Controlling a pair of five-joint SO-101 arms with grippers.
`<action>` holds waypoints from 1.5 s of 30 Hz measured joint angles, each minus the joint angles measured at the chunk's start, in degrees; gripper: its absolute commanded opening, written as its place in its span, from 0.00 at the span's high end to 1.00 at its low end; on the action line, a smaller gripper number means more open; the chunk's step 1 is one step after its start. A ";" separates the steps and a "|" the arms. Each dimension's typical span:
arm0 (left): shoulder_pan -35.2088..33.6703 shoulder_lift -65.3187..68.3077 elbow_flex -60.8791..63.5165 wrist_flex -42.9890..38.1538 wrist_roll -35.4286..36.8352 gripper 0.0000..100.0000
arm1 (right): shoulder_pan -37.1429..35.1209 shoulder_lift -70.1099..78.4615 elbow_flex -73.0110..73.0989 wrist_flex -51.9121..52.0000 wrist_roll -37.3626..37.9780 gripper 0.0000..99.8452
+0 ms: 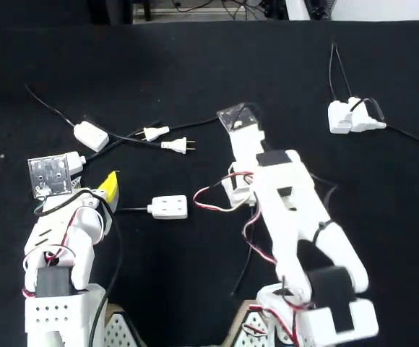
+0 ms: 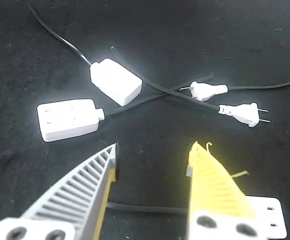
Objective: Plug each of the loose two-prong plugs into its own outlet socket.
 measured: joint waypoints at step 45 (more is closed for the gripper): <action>0.00 0.00 0.00 0.00 0.00 0.77 | 9.14 8.35 -0.26 -1.76 8.00 0.99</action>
